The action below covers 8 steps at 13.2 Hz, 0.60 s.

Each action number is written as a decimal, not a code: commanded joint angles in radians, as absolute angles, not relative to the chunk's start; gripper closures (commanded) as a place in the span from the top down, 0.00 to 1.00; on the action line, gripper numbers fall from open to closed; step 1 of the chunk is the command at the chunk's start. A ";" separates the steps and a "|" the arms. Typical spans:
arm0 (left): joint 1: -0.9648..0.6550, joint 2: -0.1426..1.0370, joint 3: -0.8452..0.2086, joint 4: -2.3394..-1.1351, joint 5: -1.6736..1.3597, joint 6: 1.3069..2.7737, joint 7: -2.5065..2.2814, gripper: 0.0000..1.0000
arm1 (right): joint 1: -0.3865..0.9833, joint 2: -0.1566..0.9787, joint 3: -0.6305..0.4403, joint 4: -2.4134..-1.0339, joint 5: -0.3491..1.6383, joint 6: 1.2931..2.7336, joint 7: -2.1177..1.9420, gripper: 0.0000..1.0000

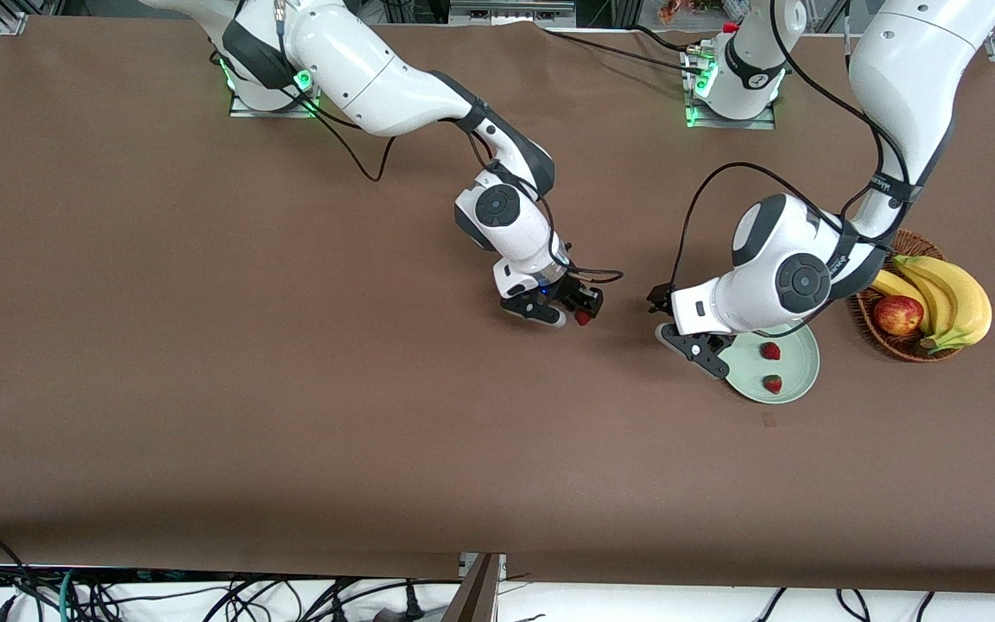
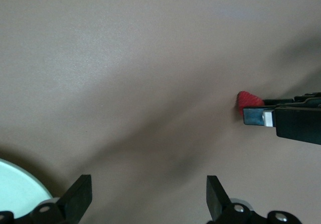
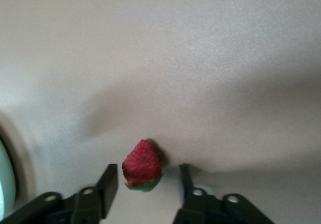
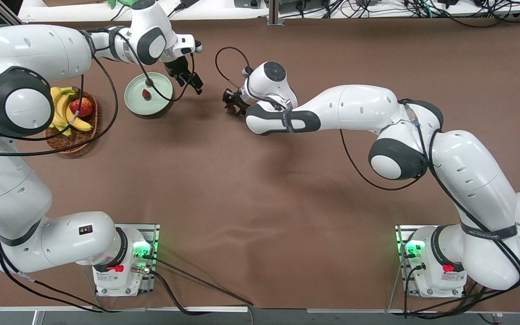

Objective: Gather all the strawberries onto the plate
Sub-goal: 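Carry the last strawberry midway and set it down with the right gripper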

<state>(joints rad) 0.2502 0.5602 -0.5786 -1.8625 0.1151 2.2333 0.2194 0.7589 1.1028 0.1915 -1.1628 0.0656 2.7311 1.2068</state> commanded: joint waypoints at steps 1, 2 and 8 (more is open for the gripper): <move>0.250 0.558 -0.584 -1.873 0.103 2.259 0.212 1.00 | 0.753 1.088 0.178 -1.129 0.063 2.709 1.190 1.00; 0.250 0.563 -0.586 -1.873 0.103 2.264 0.212 1.00 | 0.740 1.065 0.164 -1.127 0.064 2.665 1.181 1.00; 0.168 0.583 -0.586 -1.879 0.103 2.351 0.025 1.00 | 0.554 0.882 0.183 -1.127 0.080 2.289 0.883 1.00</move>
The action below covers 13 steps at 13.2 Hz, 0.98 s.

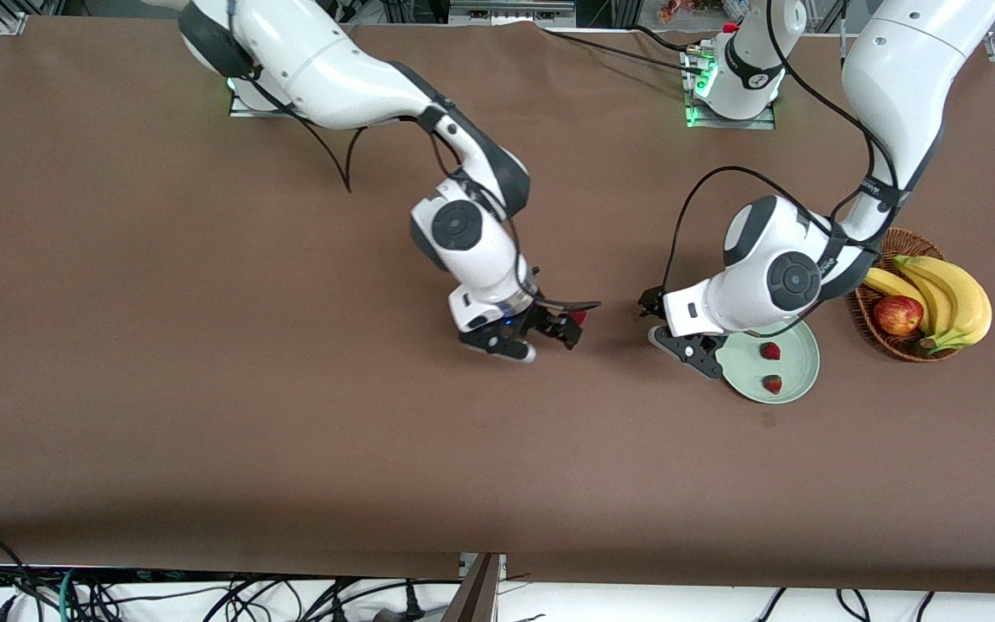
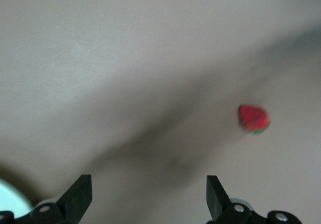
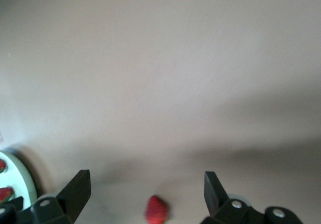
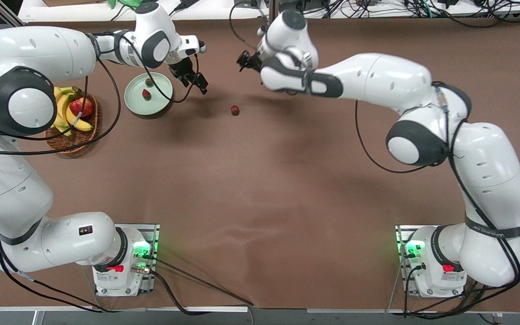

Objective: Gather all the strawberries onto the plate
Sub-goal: 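Carry the last strawberry midway and set it down with the right gripper, then grasp the last strawberry with the left gripper while the right gripper retracts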

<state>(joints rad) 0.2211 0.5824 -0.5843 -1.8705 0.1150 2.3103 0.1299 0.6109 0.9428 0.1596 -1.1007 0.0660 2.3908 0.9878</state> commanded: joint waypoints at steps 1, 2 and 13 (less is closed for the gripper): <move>0.138 0.584 -0.586 -1.879 0.103 2.370 -0.053 1.00 | 0.522 0.859 0.187 -1.127 0.080 2.226 0.814 1.00; 0.106 0.591 -0.584 -1.881 0.103 2.396 -0.136 1.00 | 0.491 0.841 0.189 -1.127 0.080 2.162 0.743 1.00; -0.006 0.690 -0.549 -1.953 0.305 2.655 -0.426 0.73 | 0.114 0.591 0.158 -1.143 0.043 1.576 0.106 1.00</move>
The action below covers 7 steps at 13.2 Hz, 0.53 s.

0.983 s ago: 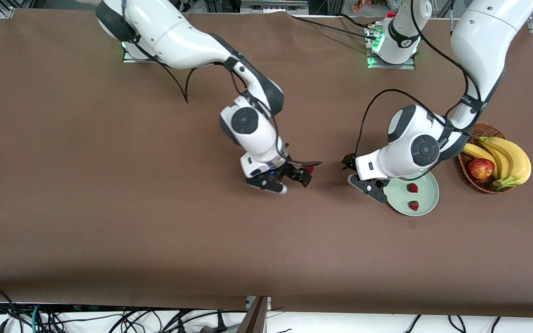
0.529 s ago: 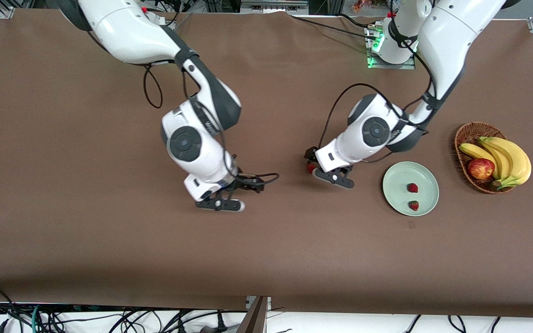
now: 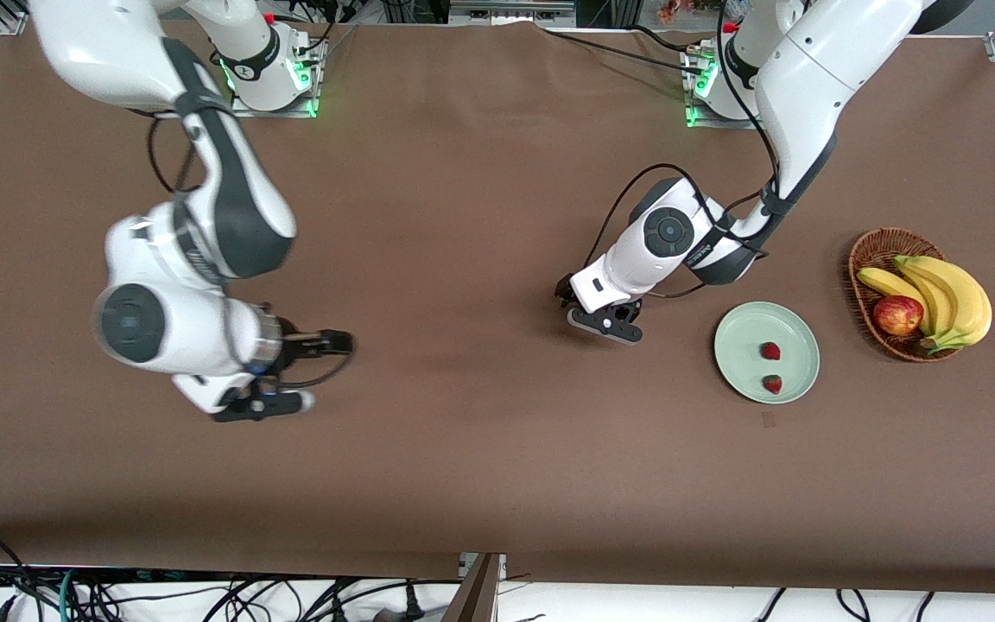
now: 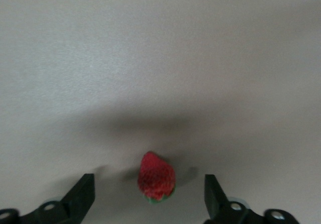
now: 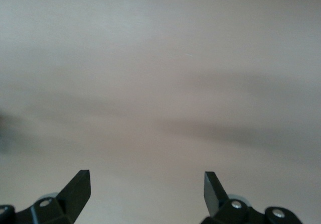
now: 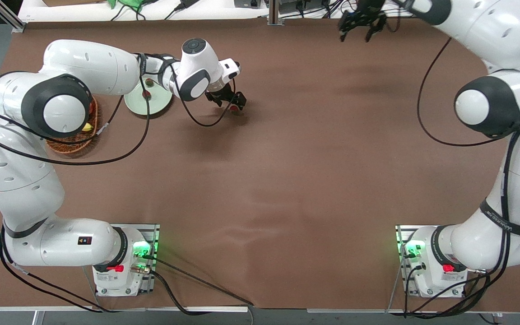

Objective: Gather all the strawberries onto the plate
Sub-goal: 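Grasp the last strawberry with the left gripper while the right gripper retracts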

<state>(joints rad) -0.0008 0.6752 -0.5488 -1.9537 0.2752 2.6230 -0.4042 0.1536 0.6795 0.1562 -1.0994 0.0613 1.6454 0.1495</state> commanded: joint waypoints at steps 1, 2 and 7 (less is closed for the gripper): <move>-0.008 0.693 -0.549 -1.953 0.307 2.655 -0.428 0.46 | 0.092 0.545 0.158 -1.164 0.000 1.534 0.088 1.00; -0.008 0.692 -0.549 -1.953 0.307 2.655 -0.428 0.26 | 0.072 0.485 0.158 -1.207 -0.046 1.513 0.060 1.00; 0.014 0.573 -0.551 -1.945 0.308 2.460 -0.372 0.00 | 0.017 0.198 0.146 -1.391 -0.064 1.364 0.017 1.00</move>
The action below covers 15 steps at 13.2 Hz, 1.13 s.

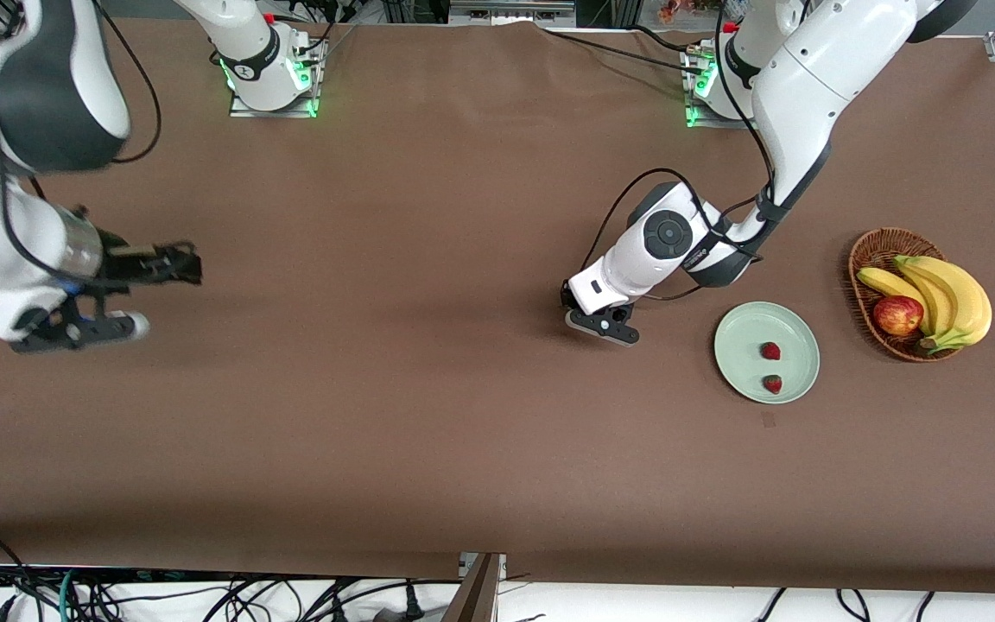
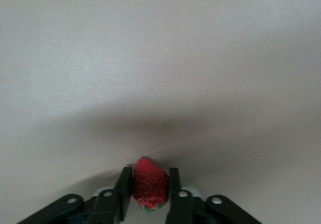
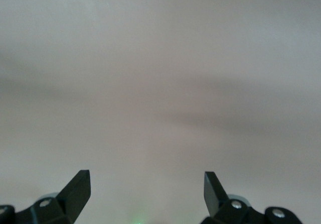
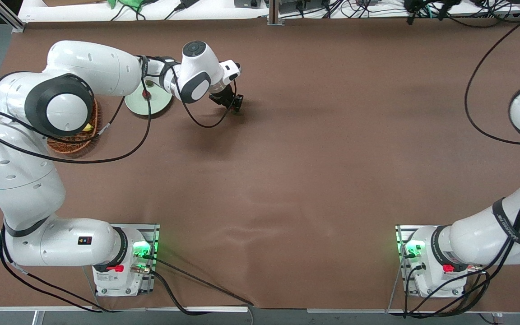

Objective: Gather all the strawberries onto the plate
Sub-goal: 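Lower the strawberry onto the plate and open the left gripper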

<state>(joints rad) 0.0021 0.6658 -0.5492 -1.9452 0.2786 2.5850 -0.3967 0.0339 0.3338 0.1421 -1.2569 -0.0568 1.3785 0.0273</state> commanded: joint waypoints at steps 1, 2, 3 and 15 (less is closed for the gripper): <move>0.038 0.546 -0.551 -1.933 0.308 2.395 -0.317 0.00 | 0.011 0.163 0.144 -1.411 -0.067 1.345 0.015 1.00; 0.078 0.531 -0.557 -1.922 0.308 2.346 -0.243 0.00 | 0.006 0.126 0.144 -1.439 -0.067 1.313 0.015 1.00; 0.110 0.516 -0.560 -1.918 0.307 2.309 -0.153 0.00 | 0.005 0.095 0.143 -1.471 -0.066 1.296 0.009 1.00; 0.508 0.569 -0.554 -1.870 0.295 2.220 0.821 0.99 | 0.014 0.052 0.046 -1.443 -0.055 1.341 0.011 1.00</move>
<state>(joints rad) 0.4862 0.5269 -0.5361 -1.8910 0.2804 2.2085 0.7823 0.0112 0.0597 0.0383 -1.4381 -0.0569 1.3314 0.0129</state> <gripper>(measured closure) 0.678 0.000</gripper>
